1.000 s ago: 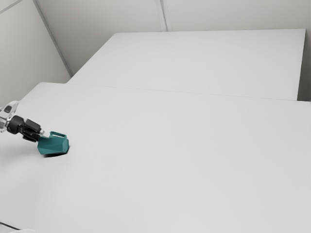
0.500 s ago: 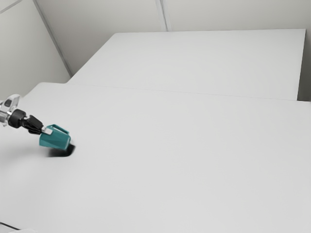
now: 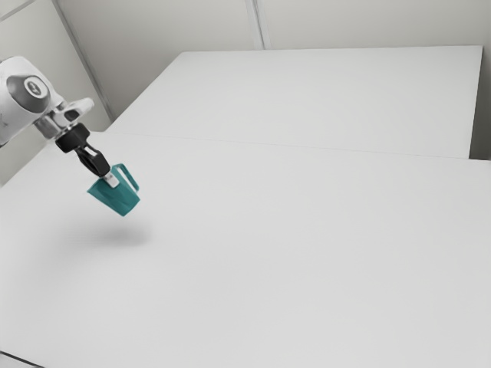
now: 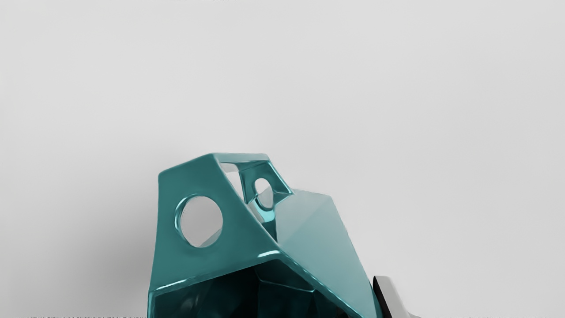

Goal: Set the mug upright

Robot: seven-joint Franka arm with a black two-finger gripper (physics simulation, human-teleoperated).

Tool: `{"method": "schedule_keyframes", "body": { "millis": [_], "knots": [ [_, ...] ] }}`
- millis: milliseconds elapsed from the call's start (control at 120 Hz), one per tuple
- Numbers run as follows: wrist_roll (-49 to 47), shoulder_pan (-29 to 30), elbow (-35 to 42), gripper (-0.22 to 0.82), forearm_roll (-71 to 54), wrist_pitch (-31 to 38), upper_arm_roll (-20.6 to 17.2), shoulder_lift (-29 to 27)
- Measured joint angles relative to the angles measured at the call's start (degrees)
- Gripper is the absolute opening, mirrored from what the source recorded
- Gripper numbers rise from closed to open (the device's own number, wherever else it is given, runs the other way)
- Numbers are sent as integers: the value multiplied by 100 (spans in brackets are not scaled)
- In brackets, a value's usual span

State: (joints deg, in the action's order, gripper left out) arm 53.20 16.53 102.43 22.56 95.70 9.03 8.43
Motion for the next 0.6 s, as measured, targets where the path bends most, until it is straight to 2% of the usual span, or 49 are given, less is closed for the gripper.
{"method": "schedule_keyframes", "body": {
  "millis": [100, 192, 383, 600],
  "knots": [
    [-461, -506, 308, -18, -701, 615, -15, -244],
    [-939, -732, 662, -18, -1245, 1152, -115, -398],
    [-1860, -833, 1048, -18, -1824, 2069, -389, -390],
    [-2641, -844, 1449, -18, -1966, 2709, -439, -352]
  ]
}}
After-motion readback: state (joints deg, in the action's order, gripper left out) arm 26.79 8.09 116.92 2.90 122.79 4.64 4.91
